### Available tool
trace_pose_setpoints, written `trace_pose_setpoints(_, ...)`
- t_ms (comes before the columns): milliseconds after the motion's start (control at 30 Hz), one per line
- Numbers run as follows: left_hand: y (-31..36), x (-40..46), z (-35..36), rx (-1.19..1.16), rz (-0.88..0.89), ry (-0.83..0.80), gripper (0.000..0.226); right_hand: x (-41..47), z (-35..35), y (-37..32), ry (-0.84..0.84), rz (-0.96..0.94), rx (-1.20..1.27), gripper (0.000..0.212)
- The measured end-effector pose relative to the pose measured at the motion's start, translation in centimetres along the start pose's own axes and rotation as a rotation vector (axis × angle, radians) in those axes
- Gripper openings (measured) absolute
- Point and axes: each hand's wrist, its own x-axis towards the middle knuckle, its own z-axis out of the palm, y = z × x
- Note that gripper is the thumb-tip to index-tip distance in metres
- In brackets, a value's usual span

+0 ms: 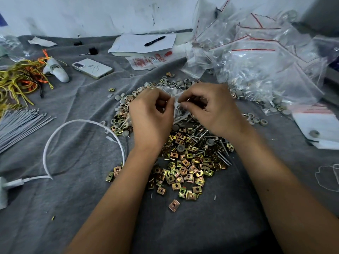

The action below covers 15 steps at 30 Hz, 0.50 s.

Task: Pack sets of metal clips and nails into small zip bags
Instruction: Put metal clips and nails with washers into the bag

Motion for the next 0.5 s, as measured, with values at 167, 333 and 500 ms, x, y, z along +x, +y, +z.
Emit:
trace_pose_setpoints(167, -0.02, 0.13, -0.05, -0.059, -0.071, 0.014, 0.009, -0.12, 0.67, 0.15, 0.015, 0.063, 0.027, 0.026)
trace_pose_setpoints(333, -0.27, 0.35, -0.15, -0.130, -0.187, 0.051, 0.010, -0.05, 0.56, -0.02, 0.196, 0.061, 0.026, 0.017)
trace_pose_setpoints(500, -0.66, 0.64, -0.31, -0.166, -0.273, 0.120, 0.010, -0.22, 0.77, -0.50, 0.127, 0.009, 0.024, 0.011)
